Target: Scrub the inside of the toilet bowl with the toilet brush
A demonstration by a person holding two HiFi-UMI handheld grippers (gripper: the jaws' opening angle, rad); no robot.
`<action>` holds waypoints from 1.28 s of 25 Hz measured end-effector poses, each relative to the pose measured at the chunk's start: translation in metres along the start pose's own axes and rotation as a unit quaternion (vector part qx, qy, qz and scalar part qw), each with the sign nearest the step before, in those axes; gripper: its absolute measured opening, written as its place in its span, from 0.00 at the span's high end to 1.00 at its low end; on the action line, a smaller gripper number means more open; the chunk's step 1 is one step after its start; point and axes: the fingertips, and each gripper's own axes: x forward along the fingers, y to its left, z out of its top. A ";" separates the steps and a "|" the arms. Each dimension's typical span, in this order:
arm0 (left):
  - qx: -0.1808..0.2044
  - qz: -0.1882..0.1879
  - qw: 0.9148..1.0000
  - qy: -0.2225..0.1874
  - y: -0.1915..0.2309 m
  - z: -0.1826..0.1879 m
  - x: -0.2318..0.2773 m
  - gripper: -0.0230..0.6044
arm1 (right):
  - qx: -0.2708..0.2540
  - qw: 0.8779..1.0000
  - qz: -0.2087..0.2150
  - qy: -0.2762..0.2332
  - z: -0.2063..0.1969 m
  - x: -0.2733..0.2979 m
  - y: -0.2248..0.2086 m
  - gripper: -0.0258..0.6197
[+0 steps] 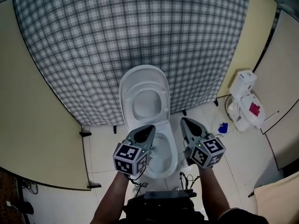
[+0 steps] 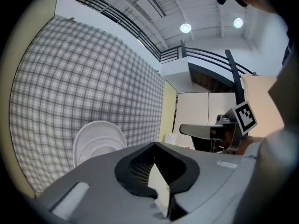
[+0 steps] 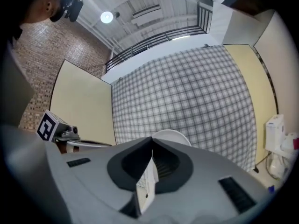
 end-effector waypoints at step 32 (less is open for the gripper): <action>0.014 -0.005 1.000 -0.015 -0.018 0.058 -0.037 0.95 | -0.066 0.986 0.153 0.029 0.041 0.004 0.083 0.96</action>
